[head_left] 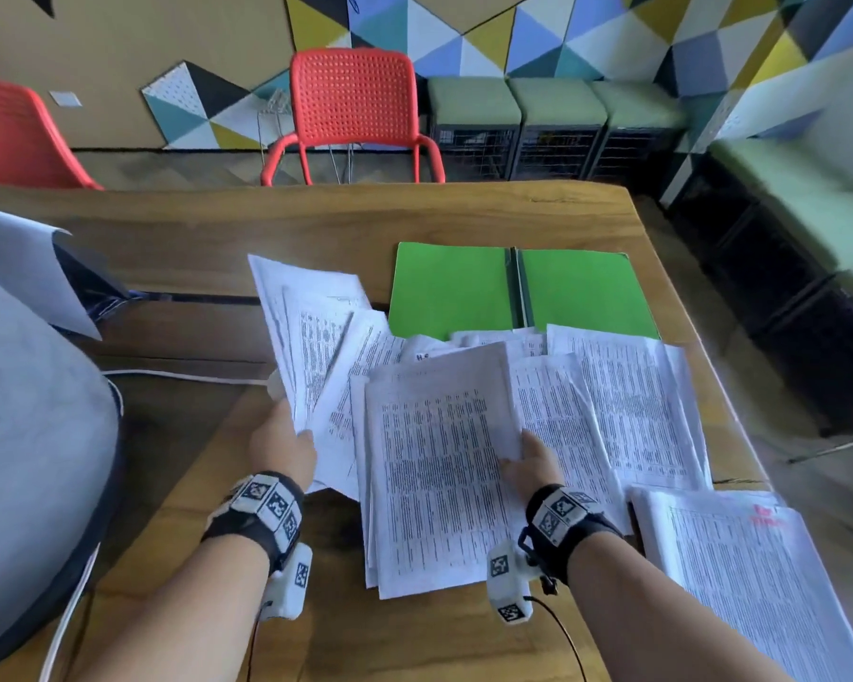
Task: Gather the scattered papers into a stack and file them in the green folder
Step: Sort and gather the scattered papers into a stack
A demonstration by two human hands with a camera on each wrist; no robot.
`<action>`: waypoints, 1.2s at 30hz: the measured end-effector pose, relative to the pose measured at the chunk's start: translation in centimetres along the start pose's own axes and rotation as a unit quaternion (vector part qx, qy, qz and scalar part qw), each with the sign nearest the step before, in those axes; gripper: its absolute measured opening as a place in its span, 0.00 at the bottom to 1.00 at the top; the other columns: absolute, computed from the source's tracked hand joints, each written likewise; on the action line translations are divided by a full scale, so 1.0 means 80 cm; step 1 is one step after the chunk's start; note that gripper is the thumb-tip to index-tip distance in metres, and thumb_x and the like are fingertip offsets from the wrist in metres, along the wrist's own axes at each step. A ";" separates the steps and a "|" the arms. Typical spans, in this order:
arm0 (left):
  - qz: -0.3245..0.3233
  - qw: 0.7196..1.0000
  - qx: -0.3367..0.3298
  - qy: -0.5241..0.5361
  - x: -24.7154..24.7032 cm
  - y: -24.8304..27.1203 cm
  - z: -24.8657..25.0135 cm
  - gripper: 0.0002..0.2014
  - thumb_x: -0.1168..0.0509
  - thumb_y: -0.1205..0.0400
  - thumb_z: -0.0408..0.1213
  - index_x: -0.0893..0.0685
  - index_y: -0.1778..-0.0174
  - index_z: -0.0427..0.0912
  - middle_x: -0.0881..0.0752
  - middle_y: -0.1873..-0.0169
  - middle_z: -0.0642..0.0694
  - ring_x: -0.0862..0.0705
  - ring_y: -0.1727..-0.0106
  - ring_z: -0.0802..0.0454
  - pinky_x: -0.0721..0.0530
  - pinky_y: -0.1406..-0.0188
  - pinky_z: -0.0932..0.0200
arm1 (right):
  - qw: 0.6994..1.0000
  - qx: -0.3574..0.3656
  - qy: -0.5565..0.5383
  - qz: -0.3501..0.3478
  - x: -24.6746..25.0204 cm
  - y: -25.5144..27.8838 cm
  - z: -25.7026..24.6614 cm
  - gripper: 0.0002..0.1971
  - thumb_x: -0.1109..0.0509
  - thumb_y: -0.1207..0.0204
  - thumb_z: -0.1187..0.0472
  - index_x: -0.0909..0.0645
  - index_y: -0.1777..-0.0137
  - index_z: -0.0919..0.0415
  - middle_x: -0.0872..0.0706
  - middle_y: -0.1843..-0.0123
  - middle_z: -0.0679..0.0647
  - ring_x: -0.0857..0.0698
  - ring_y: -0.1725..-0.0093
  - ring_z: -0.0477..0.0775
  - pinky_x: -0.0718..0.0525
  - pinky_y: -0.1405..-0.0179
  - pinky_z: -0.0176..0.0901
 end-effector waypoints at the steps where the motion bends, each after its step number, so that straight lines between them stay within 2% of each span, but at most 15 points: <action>1: 0.019 0.999 -0.008 -0.029 0.011 0.003 0.004 0.13 0.38 0.19 0.28 0.22 0.39 0.37 0.13 0.47 0.31 0.16 0.47 0.29 0.19 0.51 0.48 | 1.000 0.012 0.016 0.011 0.003 -0.002 -0.001 0.05 0.35 0.23 0.68 0.25 0.51 0.60 0.14 0.56 0.58 0.12 0.57 0.61 0.10 0.54 0.61; 6: 0.150 0.987 -0.034 -0.049 0.104 0.025 0.019 0.07 0.42 0.16 0.30 0.22 0.48 0.30 0.14 0.51 0.23 0.17 0.50 0.24 0.21 0.56 0.43 | 0.999 0.016 0.000 0.034 0.015 -0.003 -0.003 0.04 0.36 0.23 0.67 0.27 0.50 0.61 0.16 0.59 0.60 0.13 0.62 0.62 0.11 0.62 0.60; 9: 0.232 0.972 -0.029 0.003 0.148 0.037 0.023 0.09 0.41 0.17 0.31 0.23 0.47 0.27 0.17 0.50 0.19 0.19 0.48 0.22 0.21 0.52 0.38 | 1.000 0.004 -0.014 0.015 0.022 0.007 -0.007 0.06 0.34 0.23 0.66 0.26 0.48 0.61 0.16 0.57 0.58 0.14 0.60 0.58 0.10 0.61 0.56; 11: 0.236 0.971 -0.004 0.045 0.156 0.044 0.016 0.11 0.41 0.17 0.32 0.24 0.45 0.27 0.18 0.46 0.20 0.20 0.45 0.23 0.22 0.47 0.38 | 1.000 -0.008 -0.022 -0.005 0.021 0.018 -0.007 0.07 0.33 0.22 0.64 0.26 0.47 0.62 0.16 0.56 0.57 0.15 0.59 0.56 0.11 0.60 0.50; 14: 0.167 0.983 0.039 0.072 0.126 0.054 -0.004 0.13 0.38 0.19 0.34 0.22 0.44 0.30 0.17 0.45 0.24 0.18 0.43 0.27 0.20 0.45 0.41 | 0.998 -0.033 -0.039 -0.034 0.009 0.028 0.014 0.10 0.31 0.23 0.60 0.23 0.45 0.63 0.13 0.52 0.60 0.12 0.54 0.59 0.10 0.52 0.56; 17: 0.016 0.991 0.103 0.087 0.045 0.076 -0.046 0.11 0.36 0.23 0.35 0.17 0.48 0.37 0.13 0.51 0.34 0.15 0.50 0.35 0.19 0.53 0.50 | 0.994 -0.059 -0.081 -0.041 0.002 0.035 0.030 0.12 0.33 0.20 0.57 0.21 0.41 0.64 0.13 0.45 0.64 0.13 0.48 0.63 0.14 0.43 0.55; 20: -0.115 0.975 0.149 0.121 -0.050 0.094 -0.099 0.15 0.37 0.29 0.41 0.16 0.48 0.45 0.10 0.50 0.43 0.12 0.52 0.42 0.13 0.48 0.45 | 0.973 -0.116 -0.186 -0.068 0.003 0.047 0.038 0.29 0.39 0.21 0.40 0.22 0.31 0.63 0.16 0.34 0.64 0.17 0.36 0.64 0.19 0.33 0.55; 22: -0.170 0.969 0.147 0.106 -0.086 0.116 -0.094 0.12 0.38 0.22 0.34 0.16 0.43 0.41 0.12 0.47 0.40 0.14 0.47 0.40 0.17 0.43 0.50 | 0.949 -0.161 -0.250 -0.108 0.003 0.056 0.037 0.45 0.36 0.34 0.25 0.25 0.28 0.60 0.19 0.31 0.65 0.17 0.36 0.66 0.21 0.32 0.66; 23: -0.190 0.968 0.137 0.091 -0.094 0.127 -0.083 0.12 0.40 0.18 0.30 0.17 0.41 0.36 0.14 0.45 0.38 0.15 0.44 0.40 0.19 0.42 0.52 | 0.943 -0.161 -0.254 -0.143 0.009 0.071 0.025 0.47 0.36 0.34 0.25 0.30 0.24 0.60 0.23 0.27 0.65 0.19 0.34 0.67 0.22 0.33 0.66; 26: -0.238 0.958 0.130 0.091 -0.113 0.145 -0.063 0.15 0.47 0.15 0.28 0.17 0.40 0.36 0.15 0.46 0.39 0.18 0.46 0.44 0.20 0.44 0.54 | 0.930 -0.133 -0.280 -0.196 0.021 0.102 -0.004 0.32 0.46 0.15 0.44 0.46 0.17 0.62 0.39 0.17 0.63 0.30 0.23 0.65 0.29 0.30 0.59; 28: -0.258 0.957 0.119 0.055 -0.117 0.141 -0.061 0.17 0.48 0.15 0.28 0.18 0.37 0.36 0.15 0.40 0.37 0.17 0.44 0.43 0.20 0.41 0.55 | 0.911 -0.134 -0.331 -0.208 0.023 0.104 -0.001 0.30 0.46 0.14 0.47 0.44 0.18 0.63 0.33 0.21 0.60 0.35 0.20 0.65 0.34 0.26 0.60; 29: -0.271 0.955 0.115 0.030 -0.114 0.140 -0.059 0.17 0.47 0.15 0.28 0.18 0.35 0.35 0.15 0.38 0.36 0.18 0.44 0.43 0.21 0.41 0.56 | 0.909 -0.145 -0.328 -0.214 0.023 0.103 0.005 0.31 0.42 0.16 0.45 0.38 0.20 0.64 0.25 0.28 0.58 0.28 0.24 0.65 0.29 0.29 0.60; 31: -0.273 0.956 0.112 -0.008 -0.107 0.137 -0.056 0.15 0.45 0.16 0.30 0.19 0.36 0.34 0.15 0.40 0.35 0.19 0.48 0.44 0.21 0.45 0.56 | 0.911 -0.146 -0.309 -0.233 0.023 0.100 0.012 0.42 0.31 0.33 0.29 0.26 0.26 0.58 0.15 0.35 0.59 0.17 0.35 0.63 0.22 0.35 0.60; 34: -0.225 0.967 0.116 -0.010 -0.101 0.135 -0.058 0.09 0.38 0.18 0.28 0.26 0.43 0.36 0.20 0.47 0.37 0.22 0.49 0.44 0.25 0.50 0.56 | 0.914 -0.127 -0.280 -0.266 0.026 0.096 0.017 0.44 0.41 0.47 0.16 0.19 0.39 0.47 0.13 0.38 0.57 0.16 0.37 0.61 0.23 0.37 0.61; 36: -0.189 0.975 0.114 -0.011 -0.103 0.136 -0.059 0.09 0.39 0.18 0.25 0.33 0.47 0.37 0.25 0.48 0.39 0.26 0.49 0.46 0.28 0.49 0.57 | 0.910 -0.140 -0.276 -0.277 0.032 0.099 0.015 0.48 0.47 0.47 0.14 0.19 0.36 0.46 0.14 0.36 0.57 0.17 0.35 0.62 0.22 0.40 0.62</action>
Point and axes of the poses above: each hand's wrist, its own y-axis away from the middle knuckle, its own x-axis out of the back of the hand, z = x × y, the point moved 4 cm from there along -y, towards the middle knuckle
